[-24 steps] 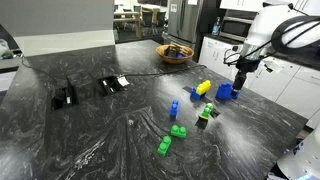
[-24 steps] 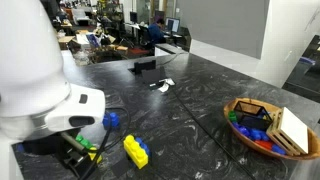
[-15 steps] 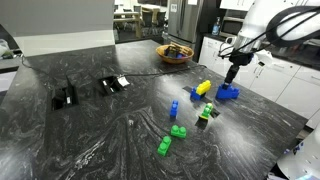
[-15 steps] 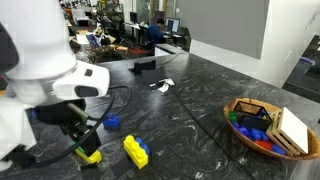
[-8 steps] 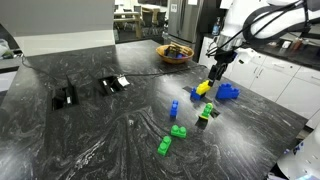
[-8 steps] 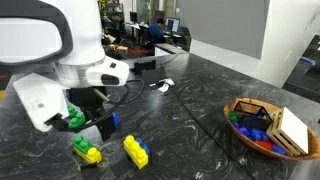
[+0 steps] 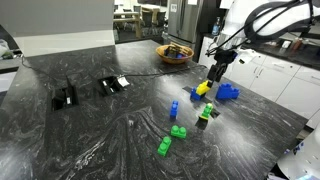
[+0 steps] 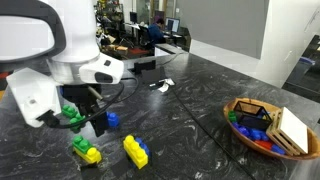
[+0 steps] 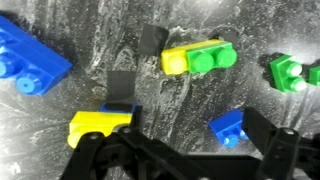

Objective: Move the blue block at the back of the counter forwards

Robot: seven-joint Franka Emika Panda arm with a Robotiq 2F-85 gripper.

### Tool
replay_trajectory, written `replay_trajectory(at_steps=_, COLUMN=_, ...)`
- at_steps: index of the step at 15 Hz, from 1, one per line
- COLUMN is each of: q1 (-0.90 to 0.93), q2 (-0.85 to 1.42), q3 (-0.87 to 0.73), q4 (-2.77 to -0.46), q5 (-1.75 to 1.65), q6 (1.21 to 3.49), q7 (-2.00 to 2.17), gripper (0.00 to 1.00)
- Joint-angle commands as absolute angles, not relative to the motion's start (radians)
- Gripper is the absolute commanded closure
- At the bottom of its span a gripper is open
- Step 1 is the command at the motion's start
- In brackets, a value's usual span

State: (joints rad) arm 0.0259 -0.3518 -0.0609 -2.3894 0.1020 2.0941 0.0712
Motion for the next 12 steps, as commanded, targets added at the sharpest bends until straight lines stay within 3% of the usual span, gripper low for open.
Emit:
replay_trajectory(at_steps=1, q1=0.049, q2=-0.258, q3=-0.008, q4=-2.284, q5=0.2, q6=2.028, q7=0.155, gripper=0.0)
replay_trajectory(at_steps=6, q1=0.066, q2=-0.028, q3=0.079, q4=-2.046, q5=0.165, q6=1.891, q7=0.419, gripper=0.0)
replay_trajectory(at_steps=12, q1=0.088, q2=0.156, q3=0.069, q4=-1.823, q5=0.19, q6=1.764, q7=0.534, gripper=0.0)
